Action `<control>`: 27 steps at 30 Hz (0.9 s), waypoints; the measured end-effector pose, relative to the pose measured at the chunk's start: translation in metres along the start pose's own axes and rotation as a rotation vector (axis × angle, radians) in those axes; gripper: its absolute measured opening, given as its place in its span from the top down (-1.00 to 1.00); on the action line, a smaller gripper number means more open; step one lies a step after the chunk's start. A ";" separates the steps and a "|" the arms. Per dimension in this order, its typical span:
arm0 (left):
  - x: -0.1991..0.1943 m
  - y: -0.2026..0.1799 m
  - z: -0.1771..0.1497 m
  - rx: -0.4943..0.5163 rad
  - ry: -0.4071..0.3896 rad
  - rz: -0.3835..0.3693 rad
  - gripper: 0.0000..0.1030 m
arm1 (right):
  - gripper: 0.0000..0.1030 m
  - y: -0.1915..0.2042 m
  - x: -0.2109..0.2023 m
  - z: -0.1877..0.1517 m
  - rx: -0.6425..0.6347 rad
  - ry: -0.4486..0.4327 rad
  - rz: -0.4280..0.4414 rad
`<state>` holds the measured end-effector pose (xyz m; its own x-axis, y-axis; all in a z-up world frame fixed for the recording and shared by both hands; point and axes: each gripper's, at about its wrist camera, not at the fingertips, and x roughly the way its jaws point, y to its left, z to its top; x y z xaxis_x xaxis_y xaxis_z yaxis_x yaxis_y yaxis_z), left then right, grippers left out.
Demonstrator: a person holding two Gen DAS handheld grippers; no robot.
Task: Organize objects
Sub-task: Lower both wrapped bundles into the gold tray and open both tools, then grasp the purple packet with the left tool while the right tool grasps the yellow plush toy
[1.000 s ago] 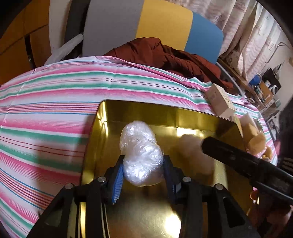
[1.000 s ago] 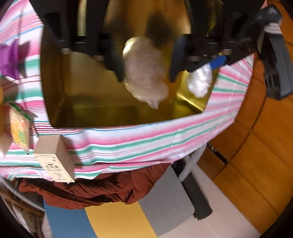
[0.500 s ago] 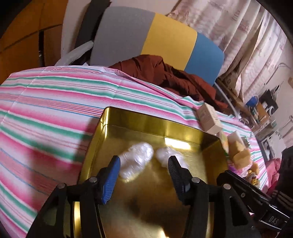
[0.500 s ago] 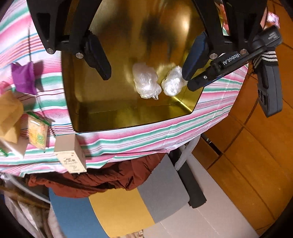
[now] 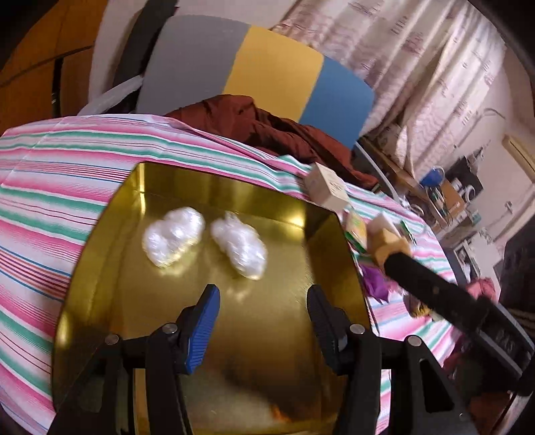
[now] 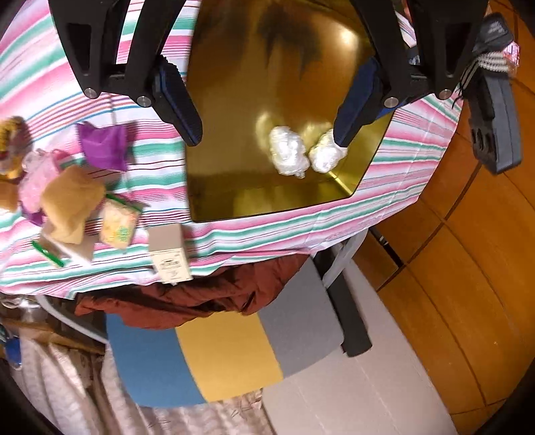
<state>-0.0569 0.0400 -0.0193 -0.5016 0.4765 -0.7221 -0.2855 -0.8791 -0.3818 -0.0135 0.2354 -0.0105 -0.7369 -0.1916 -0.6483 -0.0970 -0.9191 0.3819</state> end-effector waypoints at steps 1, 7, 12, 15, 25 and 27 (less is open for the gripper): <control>0.000 -0.005 -0.003 0.009 0.005 -0.007 -0.07 | -0.59 -0.005 -0.004 0.000 0.011 -0.008 -0.005; 0.001 -0.033 -0.018 0.063 0.024 -0.047 -0.07 | -0.59 -0.034 -0.023 -0.003 0.058 -0.039 -0.040; 0.004 -0.053 -0.029 0.099 0.039 -0.063 -0.07 | -0.59 -0.057 -0.033 -0.009 0.093 -0.048 -0.060; 0.002 -0.067 -0.035 0.137 0.046 -0.062 -0.07 | -0.59 -0.069 -0.039 -0.012 0.101 -0.056 -0.079; 0.000 -0.112 -0.047 0.298 0.057 -0.088 -0.07 | -0.59 -0.144 -0.048 -0.037 0.160 -0.032 -0.230; 0.000 -0.119 -0.048 0.307 0.064 -0.107 -0.07 | -0.59 -0.165 -0.050 -0.044 0.196 -0.028 -0.264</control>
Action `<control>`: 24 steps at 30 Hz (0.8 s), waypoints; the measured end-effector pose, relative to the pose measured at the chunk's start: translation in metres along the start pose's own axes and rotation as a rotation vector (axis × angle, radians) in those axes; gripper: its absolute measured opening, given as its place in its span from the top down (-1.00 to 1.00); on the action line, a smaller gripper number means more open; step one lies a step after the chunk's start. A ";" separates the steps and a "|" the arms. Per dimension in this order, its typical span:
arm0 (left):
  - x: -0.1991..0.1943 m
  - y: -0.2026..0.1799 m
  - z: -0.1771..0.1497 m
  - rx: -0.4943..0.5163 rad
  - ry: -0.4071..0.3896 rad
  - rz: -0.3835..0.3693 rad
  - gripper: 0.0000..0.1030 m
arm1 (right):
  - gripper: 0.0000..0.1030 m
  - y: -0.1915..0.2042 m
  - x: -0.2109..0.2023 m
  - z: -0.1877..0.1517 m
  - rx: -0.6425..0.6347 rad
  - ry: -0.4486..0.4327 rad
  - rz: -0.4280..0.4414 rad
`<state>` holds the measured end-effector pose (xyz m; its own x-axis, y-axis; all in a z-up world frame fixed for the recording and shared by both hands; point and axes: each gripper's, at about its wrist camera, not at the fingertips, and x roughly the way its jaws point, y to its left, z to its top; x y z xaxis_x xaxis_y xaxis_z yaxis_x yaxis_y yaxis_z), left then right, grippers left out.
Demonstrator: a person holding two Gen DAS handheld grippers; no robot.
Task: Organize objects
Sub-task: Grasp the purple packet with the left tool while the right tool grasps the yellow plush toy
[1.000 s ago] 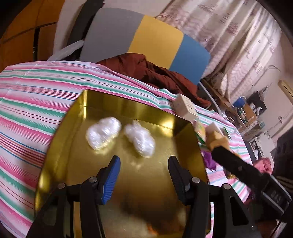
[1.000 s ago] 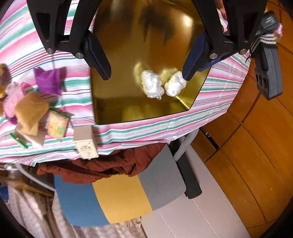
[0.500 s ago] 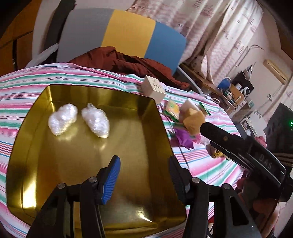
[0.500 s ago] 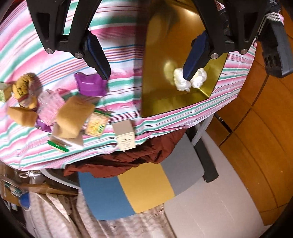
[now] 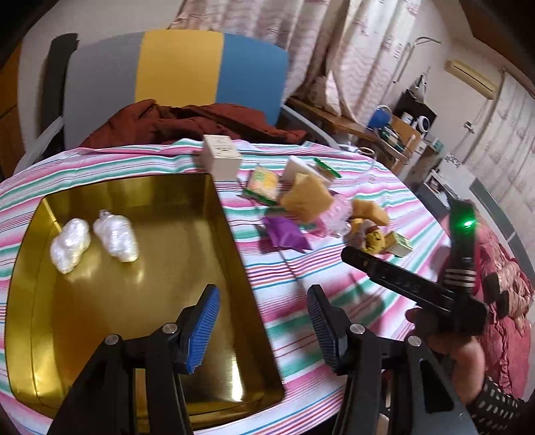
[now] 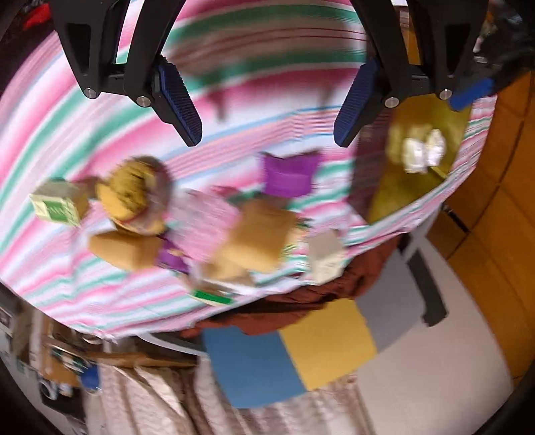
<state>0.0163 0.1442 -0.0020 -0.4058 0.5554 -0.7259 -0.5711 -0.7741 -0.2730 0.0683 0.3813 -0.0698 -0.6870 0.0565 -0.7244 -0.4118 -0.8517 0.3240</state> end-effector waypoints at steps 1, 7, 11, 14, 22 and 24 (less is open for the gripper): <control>0.001 -0.002 0.001 0.001 0.002 -0.010 -0.07 | -0.59 -0.011 0.001 0.000 0.018 -0.003 -0.016; 0.009 -0.014 0.002 0.005 0.024 -0.040 -0.07 | -0.59 -0.062 0.008 0.013 0.069 -0.060 -0.141; 0.015 -0.022 0.003 0.020 0.043 -0.040 -0.07 | -0.59 -0.078 0.021 0.027 0.090 -0.061 -0.151; 0.019 -0.026 0.004 0.030 0.053 -0.044 -0.07 | -0.59 -0.084 0.030 0.038 0.088 -0.069 -0.148; 0.033 -0.039 0.010 0.057 0.084 -0.046 -0.07 | -0.39 -0.083 0.051 0.050 0.051 -0.061 -0.146; 0.039 -0.043 0.012 0.062 0.097 -0.048 -0.07 | -0.17 -0.083 0.054 0.047 0.032 -0.055 -0.159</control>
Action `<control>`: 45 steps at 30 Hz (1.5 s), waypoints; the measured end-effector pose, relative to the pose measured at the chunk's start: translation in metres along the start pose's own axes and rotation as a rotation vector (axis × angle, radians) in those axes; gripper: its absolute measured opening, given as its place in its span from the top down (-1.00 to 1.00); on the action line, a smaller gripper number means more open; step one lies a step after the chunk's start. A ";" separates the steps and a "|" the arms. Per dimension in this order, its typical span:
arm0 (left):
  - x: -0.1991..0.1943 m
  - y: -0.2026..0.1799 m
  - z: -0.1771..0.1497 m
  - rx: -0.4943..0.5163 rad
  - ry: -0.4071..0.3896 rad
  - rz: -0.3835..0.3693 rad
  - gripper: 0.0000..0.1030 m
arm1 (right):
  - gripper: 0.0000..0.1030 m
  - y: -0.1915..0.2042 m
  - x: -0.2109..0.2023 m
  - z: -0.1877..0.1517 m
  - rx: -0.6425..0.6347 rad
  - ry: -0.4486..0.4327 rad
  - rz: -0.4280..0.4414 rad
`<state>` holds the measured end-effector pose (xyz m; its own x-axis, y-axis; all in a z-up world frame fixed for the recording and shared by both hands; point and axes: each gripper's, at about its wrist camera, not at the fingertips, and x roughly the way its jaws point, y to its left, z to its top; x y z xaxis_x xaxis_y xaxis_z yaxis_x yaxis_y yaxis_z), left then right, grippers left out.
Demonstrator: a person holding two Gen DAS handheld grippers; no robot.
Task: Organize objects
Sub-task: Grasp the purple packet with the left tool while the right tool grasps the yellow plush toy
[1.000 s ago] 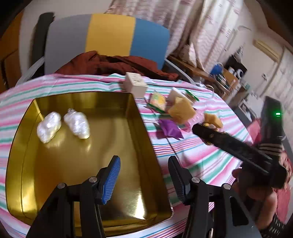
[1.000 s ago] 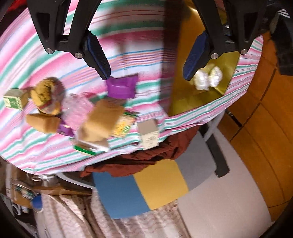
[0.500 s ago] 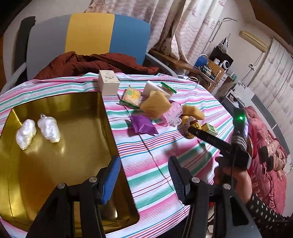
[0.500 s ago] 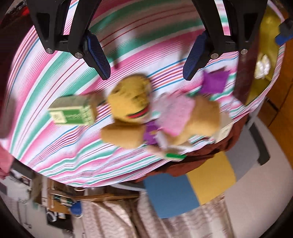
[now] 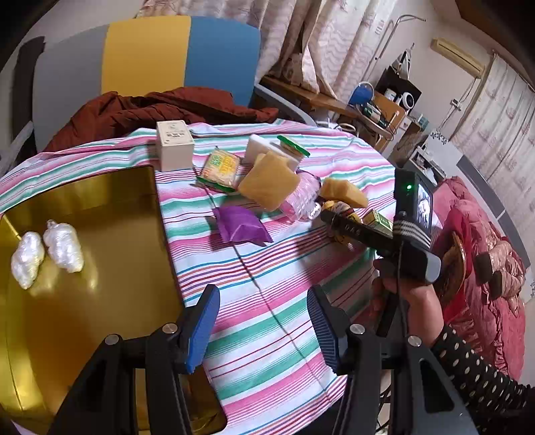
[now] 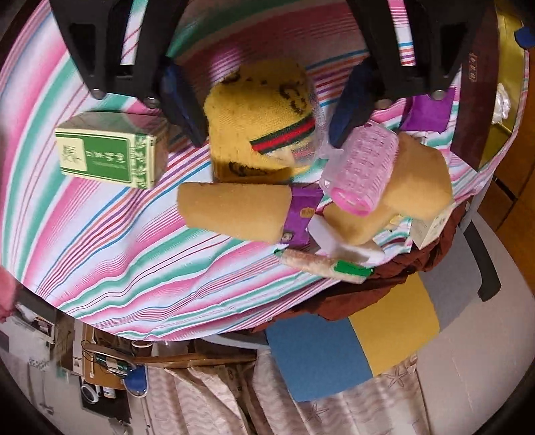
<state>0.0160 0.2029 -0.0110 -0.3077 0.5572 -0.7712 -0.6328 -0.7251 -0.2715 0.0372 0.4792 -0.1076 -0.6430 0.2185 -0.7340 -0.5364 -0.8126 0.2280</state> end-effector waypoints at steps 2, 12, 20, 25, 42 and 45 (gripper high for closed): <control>0.008 -0.002 0.003 0.003 0.019 -0.004 -0.07 | -0.08 0.001 -0.001 -0.006 -0.034 -0.016 -0.022; 0.061 -0.014 0.038 0.018 0.085 0.072 -0.13 | 0.11 -0.006 -0.009 -0.017 -0.008 -0.075 0.004; 0.109 -0.006 0.057 0.027 0.150 0.213 -0.22 | 0.09 -0.010 -0.008 -0.019 0.006 -0.088 0.026; 0.120 -0.007 0.062 0.051 0.155 0.247 -0.28 | 0.07 -0.009 -0.008 -0.019 0.004 -0.092 0.025; 0.120 -0.004 0.047 0.010 0.102 0.147 0.07 | 0.07 -0.006 -0.007 -0.021 -0.022 -0.098 -0.007; 0.108 -0.008 0.043 -0.004 0.075 0.120 0.11 | 0.07 -0.006 -0.007 -0.021 -0.025 -0.099 -0.010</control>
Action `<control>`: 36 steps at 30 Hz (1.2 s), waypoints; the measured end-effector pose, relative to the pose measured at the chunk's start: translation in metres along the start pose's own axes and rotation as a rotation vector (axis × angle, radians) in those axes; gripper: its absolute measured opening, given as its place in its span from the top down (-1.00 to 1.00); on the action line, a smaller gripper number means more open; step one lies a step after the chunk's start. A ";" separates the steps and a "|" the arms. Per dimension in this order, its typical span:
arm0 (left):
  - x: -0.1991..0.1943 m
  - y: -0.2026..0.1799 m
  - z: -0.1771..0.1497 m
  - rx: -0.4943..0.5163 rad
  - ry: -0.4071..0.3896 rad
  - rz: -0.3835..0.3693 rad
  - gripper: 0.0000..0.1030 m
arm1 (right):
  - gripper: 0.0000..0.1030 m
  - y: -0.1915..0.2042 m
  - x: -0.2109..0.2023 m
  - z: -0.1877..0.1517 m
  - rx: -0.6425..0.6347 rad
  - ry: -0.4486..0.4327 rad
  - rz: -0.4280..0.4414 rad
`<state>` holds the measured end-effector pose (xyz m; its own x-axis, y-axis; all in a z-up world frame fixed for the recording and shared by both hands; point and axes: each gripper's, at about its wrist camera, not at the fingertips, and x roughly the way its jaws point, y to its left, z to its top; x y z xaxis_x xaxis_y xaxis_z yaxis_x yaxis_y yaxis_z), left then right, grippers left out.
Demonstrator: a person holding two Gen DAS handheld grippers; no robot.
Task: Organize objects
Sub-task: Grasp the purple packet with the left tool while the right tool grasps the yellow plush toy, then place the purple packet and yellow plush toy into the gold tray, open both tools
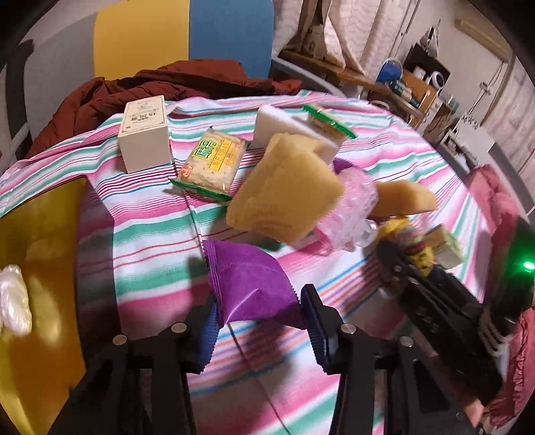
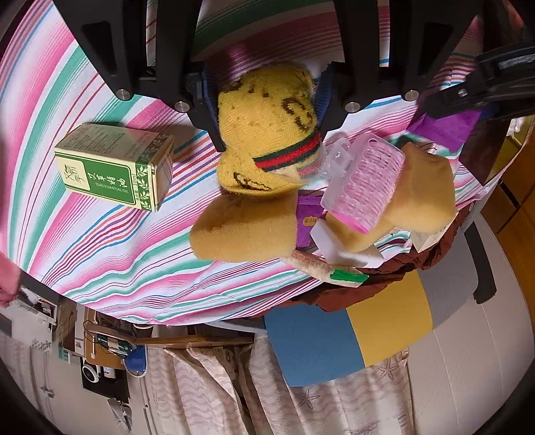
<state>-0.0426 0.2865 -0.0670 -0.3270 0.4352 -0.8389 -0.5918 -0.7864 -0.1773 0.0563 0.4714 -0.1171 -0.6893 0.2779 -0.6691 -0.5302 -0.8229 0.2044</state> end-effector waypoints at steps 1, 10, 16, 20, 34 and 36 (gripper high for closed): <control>-0.004 -0.002 -0.002 0.003 -0.009 -0.012 0.12 | 0.07 0.000 0.000 0.000 -0.002 -0.001 -0.003; -0.035 0.002 -0.017 -0.028 -0.052 -0.098 0.13 | 0.11 0.010 -0.009 -0.007 -0.028 0.015 -0.017; -0.058 0.011 -0.030 -0.040 -0.083 -0.122 0.13 | 0.12 0.017 -0.029 -0.021 0.019 0.044 0.055; -0.073 0.015 -0.035 -0.041 -0.113 -0.132 0.13 | 0.13 0.025 -0.044 -0.024 0.055 0.062 0.118; -0.112 0.060 -0.060 -0.131 -0.184 -0.139 0.13 | 0.13 0.089 -0.081 -0.026 -0.024 0.088 0.272; -0.119 0.071 -0.064 -0.156 -0.200 -0.134 0.13 | 0.13 0.103 -0.088 -0.025 -0.050 0.082 0.298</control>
<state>0.0015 0.1511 -0.0122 -0.4015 0.6057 -0.6869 -0.5242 -0.7670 -0.3700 0.0746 0.3497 -0.0554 -0.7678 -0.0188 -0.6405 -0.2841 -0.8859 0.3666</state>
